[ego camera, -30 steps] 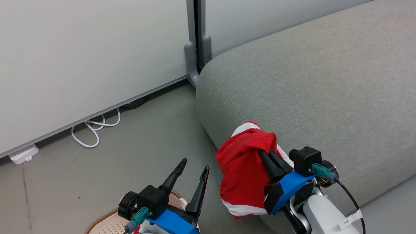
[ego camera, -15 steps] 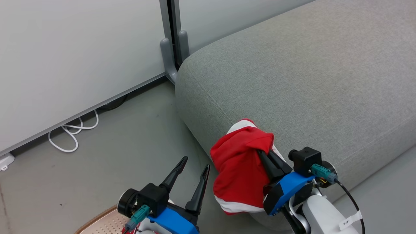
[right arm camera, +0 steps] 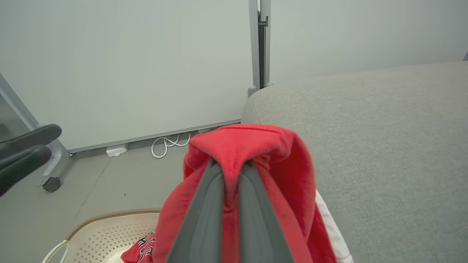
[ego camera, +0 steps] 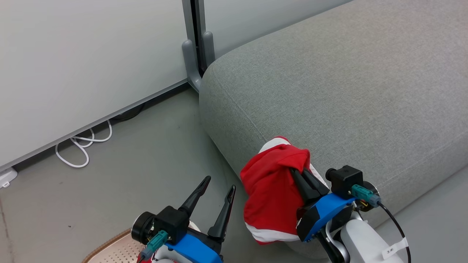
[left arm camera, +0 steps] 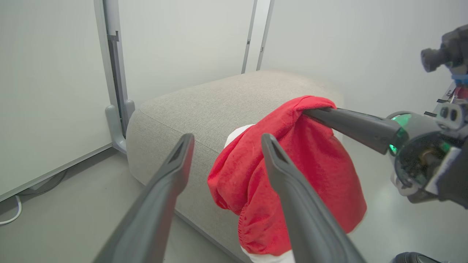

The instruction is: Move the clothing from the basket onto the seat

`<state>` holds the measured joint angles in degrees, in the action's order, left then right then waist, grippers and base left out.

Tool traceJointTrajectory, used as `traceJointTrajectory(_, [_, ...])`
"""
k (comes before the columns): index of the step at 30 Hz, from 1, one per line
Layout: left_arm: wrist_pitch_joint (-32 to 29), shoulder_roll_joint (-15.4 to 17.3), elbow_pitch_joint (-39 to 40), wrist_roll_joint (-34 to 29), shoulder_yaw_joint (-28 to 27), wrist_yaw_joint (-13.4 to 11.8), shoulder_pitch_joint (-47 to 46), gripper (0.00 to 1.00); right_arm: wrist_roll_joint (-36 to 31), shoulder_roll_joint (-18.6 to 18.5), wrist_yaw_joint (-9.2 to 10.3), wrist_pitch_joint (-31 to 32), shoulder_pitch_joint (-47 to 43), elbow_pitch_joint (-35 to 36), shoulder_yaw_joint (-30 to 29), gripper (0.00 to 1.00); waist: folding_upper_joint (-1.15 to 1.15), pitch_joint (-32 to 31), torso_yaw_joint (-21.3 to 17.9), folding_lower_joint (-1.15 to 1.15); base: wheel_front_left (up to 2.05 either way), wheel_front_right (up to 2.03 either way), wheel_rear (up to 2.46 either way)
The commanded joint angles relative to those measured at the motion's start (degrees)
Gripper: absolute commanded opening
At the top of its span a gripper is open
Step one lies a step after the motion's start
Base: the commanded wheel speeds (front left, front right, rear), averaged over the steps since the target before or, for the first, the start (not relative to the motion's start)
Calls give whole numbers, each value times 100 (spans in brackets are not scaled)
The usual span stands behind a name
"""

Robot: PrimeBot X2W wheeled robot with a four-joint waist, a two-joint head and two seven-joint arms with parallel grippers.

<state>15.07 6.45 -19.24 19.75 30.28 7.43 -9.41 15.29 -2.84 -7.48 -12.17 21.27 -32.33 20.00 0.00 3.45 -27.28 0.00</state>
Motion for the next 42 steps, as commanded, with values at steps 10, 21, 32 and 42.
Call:
traceJointTrajectory(10, [15, 119, 86, -32, -52, 8, -83, 100, 102, -9, -3, -61, 170, -9, -94, 0, 0, 156, 12, 0, 0, 0, 0])
traceJointTrajectory(21, [15, 414, 332, -140, 68, 8, -376, 100, -22, -8, -3, -44, 1432, -384, -1112, 0, 0, 816, 112, 0, 0, 0, 0])
traceJointTrajectory(32, [6, 1064, 846, -255, 365, 8, -906, 100, -147, -363, -3, -152, 3100, -1029, -2946, 0, 0, 2102, 503, 0, 0, 0, 0])
traceJointTrajectory(42, [-135, 1473, 1569, -442, 451, -17, -1150, 100, -210, -889, -4, -281, 3912, -1270, -3903, 0, 0, 3013, 736, 0, 0, 0, 0])
